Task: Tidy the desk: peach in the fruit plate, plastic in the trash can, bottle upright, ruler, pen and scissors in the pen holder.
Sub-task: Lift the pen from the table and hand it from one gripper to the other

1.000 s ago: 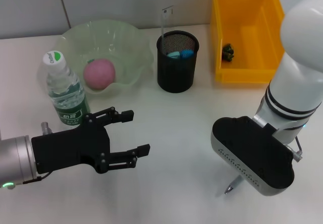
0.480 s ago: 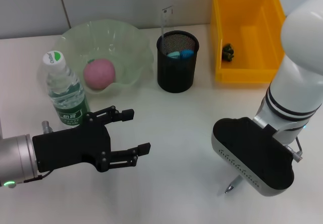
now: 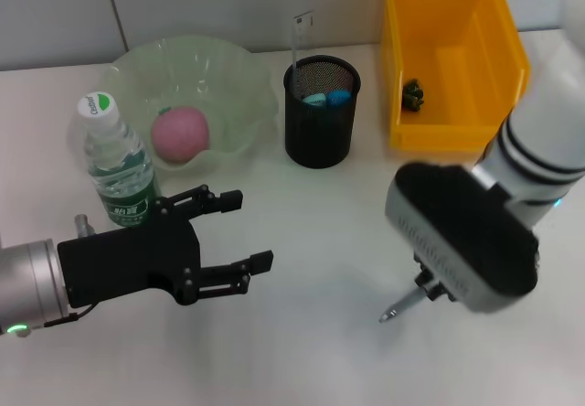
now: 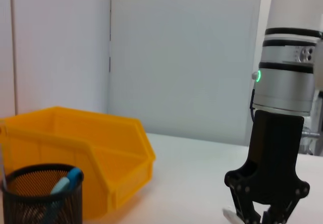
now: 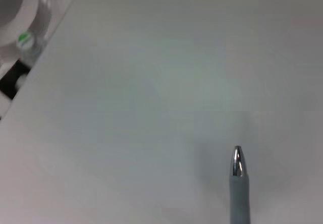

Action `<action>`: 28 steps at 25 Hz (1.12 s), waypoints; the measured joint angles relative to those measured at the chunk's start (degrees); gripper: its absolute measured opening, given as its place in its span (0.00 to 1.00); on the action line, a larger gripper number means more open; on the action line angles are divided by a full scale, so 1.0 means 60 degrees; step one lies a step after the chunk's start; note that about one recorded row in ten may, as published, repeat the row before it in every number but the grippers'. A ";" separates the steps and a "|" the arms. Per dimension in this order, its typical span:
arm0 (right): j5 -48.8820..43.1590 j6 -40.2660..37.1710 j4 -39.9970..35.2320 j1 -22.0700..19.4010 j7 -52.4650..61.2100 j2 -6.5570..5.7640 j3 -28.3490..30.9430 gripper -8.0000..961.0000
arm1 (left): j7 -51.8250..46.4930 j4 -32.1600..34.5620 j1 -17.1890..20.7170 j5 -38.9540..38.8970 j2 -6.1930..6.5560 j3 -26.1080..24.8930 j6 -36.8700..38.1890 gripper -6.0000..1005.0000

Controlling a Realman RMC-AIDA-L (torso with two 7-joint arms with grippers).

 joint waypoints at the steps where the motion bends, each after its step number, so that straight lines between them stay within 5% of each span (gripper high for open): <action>1: 0.0112 -0.0048 -0.0028 -0.0001 -0.0036 -0.0002 0.0207 0.13 | 0.0012 -0.0009 0.0000 -0.0029 0.0000 -0.0002 0.0003 0.84; 15: 0.2966 -0.1124 -0.1210 -0.0508 -0.0311 -0.0027 0.4309 0.13 | 0.0149 -0.0064 0.0123 -0.0729 -0.0006 -0.0031 0.0421 0.84; 28: 0.7424 -0.1241 -0.0597 -0.1439 -0.0482 -0.0038 0.7432 0.13 | 0.0984 -0.0621 0.0435 -0.1998 -0.0002 -0.0046 0.1406 0.84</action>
